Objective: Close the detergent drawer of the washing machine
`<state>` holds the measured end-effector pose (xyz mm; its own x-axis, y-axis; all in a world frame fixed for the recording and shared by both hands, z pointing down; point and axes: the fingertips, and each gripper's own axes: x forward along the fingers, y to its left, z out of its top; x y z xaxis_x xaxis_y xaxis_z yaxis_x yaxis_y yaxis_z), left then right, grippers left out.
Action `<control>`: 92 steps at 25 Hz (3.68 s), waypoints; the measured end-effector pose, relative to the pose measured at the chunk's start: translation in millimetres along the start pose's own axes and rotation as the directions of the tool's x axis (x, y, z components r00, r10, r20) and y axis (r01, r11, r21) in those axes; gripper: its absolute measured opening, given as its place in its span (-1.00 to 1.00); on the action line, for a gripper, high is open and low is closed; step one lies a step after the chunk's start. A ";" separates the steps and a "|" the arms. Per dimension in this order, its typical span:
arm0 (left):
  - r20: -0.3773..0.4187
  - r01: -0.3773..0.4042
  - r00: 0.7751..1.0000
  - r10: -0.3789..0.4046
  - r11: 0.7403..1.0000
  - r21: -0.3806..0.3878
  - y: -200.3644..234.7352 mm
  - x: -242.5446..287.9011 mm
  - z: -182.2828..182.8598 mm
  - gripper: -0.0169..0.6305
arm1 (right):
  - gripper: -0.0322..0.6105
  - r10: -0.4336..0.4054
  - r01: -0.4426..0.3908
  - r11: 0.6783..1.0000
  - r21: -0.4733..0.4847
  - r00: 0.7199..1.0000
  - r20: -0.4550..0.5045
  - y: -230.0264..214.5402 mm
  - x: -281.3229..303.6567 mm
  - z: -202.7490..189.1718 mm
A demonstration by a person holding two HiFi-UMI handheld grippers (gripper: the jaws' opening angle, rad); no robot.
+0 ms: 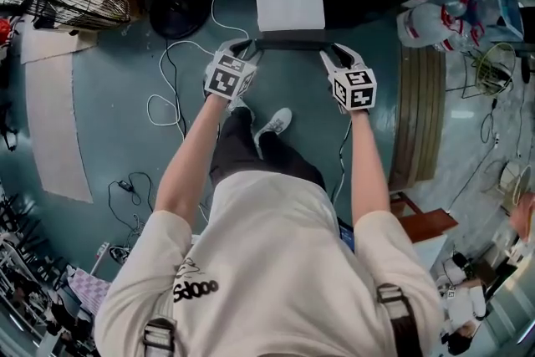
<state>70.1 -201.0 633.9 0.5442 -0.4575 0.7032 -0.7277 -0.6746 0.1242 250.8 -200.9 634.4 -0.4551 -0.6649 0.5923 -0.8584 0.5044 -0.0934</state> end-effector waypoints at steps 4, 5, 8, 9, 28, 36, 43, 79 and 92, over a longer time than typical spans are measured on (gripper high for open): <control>0.013 -0.003 1.000 0.003 1.000 -0.019 0.0 6.6 3.6 -0.59 | -0.56 -0.004 0.004 1.000 -0.007 1.000 0.009 0.2 3.7 2.6; 0.017 -0.005 1.000 0.005 1.000 -0.023 0.1 8.1 5.2 -0.62 | -0.57 -0.009 0.009 1.000 -0.012 1.000 0.008 -1.0 2.9 2.7; 0.025 0.004 1.000 -0.003 0.999 -0.036 0.4 8.3 5.6 -0.63 | -0.58 -0.019 0.019 1.000 -0.022 1.000 -0.003 -0.7 1.8 2.9; 0.025 0.009 1.000 -0.008 0.999 -0.046 1.3 7.5 5.3 -0.63 | -0.58 -0.019 0.019 0.999 -0.027 1.000 -0.007 0.2 2.3 3.6; 0.062 0.035 0.998 -0.027 0.991 -0.131 10.5 8.8 28.9 -0.65 | -0.57 -0.069 0.072 0.996 -0.043 0.996 0.058 -13.6 5.5 30.0; 0.076 0.014 0.997 -0.002 0.987 -0.158 22.1 13.2 32.5 -0.64 | -0.57 -0.051 0.053 0.998 -0.038 0.997 0.061 -15.1 15.3 35.8; 0.094 -0.029 0.995 0.044 0.987 -0.159 38.3 21.7 46.3 -0.64 | -0.57 -0.053 0.057 0.996 -0.071 0.997 0.056 -24.8 30.0 50.9; 0.176 -0.172 0.965 0.196 0.975 -0.144 127.0 65.1 115.3 -0.64 | -0.53 -0.139 0.128 0.988 0.091 0.983 0.123 -76.0 107.9 125.9; 0.196 -0.180 0.954 0.227 0.957 -0.228 160.2 78.2 132.3 -0.51 | -0.46 -0.191 0.176 0.972 0.157 0.978 0.085 -92.4 133.5 147.0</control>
<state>51.4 -421.5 616.1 0.4362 -0.7029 0.5618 -0.8896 -0.4309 0.1516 234.6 -417.3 604.4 -0.3014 -0.7931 0.5292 -0.9515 0.2865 -0.1125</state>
